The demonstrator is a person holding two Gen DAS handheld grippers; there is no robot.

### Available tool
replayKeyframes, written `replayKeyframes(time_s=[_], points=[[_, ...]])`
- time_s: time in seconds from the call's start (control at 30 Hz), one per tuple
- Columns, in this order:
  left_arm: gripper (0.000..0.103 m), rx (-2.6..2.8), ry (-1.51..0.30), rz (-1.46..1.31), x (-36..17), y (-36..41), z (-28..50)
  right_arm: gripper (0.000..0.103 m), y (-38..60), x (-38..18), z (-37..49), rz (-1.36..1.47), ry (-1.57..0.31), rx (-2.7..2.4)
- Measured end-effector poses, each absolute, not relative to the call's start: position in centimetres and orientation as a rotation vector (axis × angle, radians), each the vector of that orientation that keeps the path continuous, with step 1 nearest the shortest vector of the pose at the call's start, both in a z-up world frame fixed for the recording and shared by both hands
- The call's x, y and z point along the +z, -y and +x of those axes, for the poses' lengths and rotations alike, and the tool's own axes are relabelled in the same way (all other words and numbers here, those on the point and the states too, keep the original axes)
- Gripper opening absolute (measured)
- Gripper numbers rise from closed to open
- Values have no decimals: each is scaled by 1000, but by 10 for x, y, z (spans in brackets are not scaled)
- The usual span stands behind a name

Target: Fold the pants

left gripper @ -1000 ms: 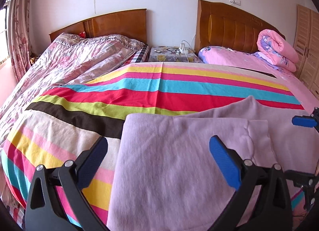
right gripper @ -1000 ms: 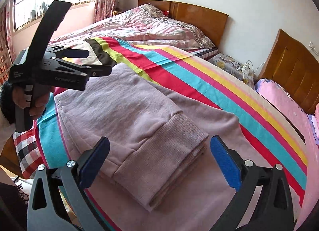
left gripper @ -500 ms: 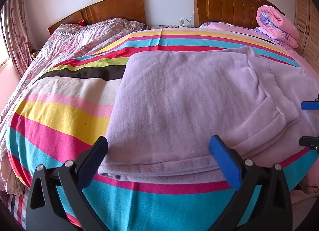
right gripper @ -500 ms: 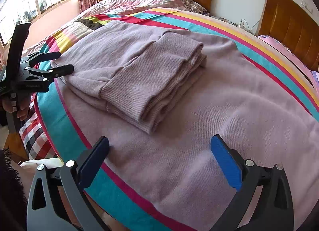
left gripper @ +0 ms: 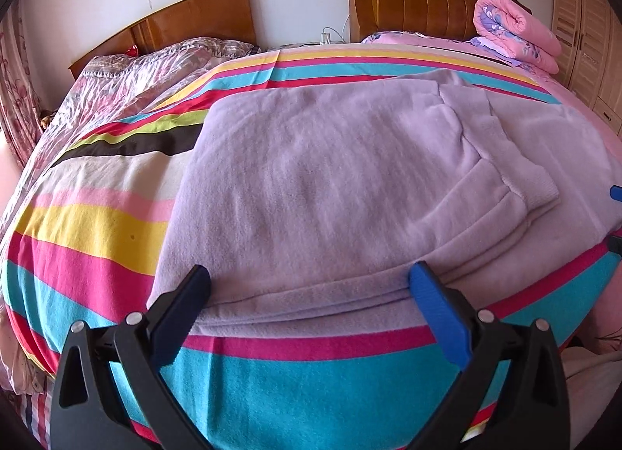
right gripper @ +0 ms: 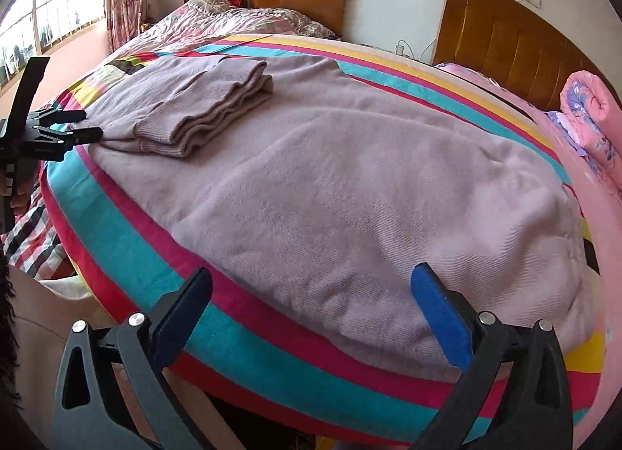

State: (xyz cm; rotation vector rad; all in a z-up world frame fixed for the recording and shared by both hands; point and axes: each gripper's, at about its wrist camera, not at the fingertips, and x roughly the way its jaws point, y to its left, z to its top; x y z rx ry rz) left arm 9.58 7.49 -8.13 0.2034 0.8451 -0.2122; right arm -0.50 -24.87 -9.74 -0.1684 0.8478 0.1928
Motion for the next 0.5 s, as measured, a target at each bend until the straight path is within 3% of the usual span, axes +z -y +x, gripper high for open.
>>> replayKeyframes(time_s=[0.13,0.5], points=[[102,-211,-842,203,-82,-75,96,99,282,-100,-16,-13,-819,164],[102,-141,-940,339,-62,-53,103,99,279,-90,-16,-99,-939,222]])
